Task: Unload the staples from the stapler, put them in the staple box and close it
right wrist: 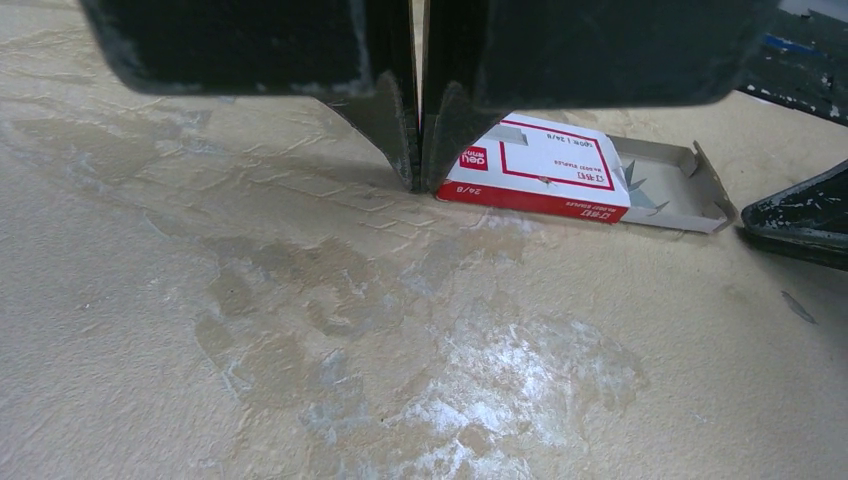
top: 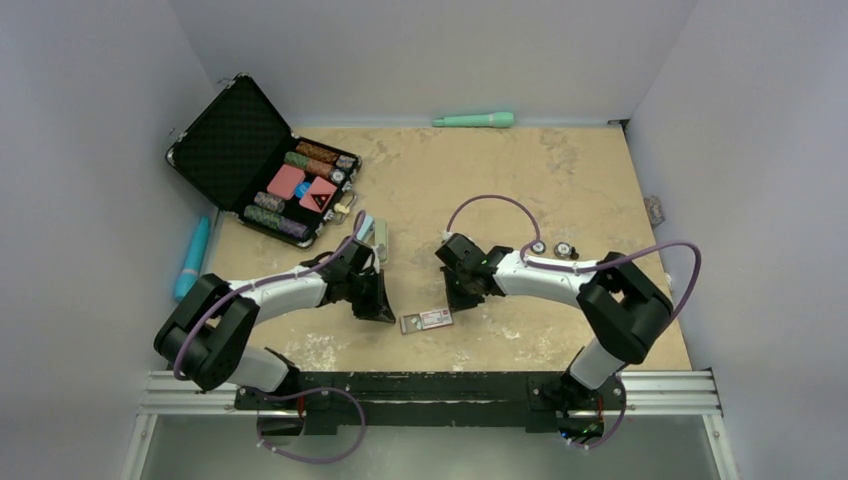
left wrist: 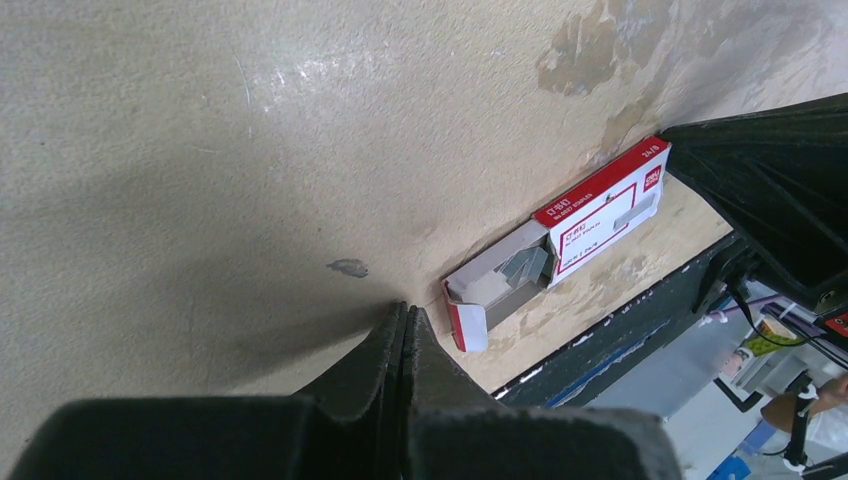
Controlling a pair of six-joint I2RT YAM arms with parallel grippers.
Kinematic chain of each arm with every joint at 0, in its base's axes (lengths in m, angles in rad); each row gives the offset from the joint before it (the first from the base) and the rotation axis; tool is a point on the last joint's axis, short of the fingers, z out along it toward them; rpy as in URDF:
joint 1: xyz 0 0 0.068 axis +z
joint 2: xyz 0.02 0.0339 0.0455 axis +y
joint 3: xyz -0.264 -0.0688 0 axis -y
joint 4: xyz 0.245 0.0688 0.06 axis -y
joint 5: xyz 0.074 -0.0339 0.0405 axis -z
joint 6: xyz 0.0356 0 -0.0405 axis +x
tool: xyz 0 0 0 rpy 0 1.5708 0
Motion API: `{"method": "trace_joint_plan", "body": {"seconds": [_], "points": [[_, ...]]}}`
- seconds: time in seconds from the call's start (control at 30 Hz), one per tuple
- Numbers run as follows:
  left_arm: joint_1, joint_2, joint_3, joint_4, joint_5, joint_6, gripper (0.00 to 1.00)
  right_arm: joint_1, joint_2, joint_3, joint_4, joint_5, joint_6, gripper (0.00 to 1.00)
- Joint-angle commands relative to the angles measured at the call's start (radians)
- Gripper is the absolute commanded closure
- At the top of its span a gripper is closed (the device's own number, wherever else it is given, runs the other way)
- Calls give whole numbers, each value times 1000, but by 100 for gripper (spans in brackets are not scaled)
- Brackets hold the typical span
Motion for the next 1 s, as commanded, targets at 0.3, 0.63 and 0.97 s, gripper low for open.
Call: {"method": "trace_joint_plan", "body": {"seconds": [0.3, 0.63, 0.97], "points": [[-17, -13, 51, -138, -64, 44, 100, 6, 26, 30, -21, -2, 5, 100], [-17, -120, 38, -250, -75, 0, 100, 5, 15, 7, -18, -2, 16, 100], [-41, 26, -9, -39, 73, -80, 100, 9, 20, 10, -19, -9, 13, 100]]}}
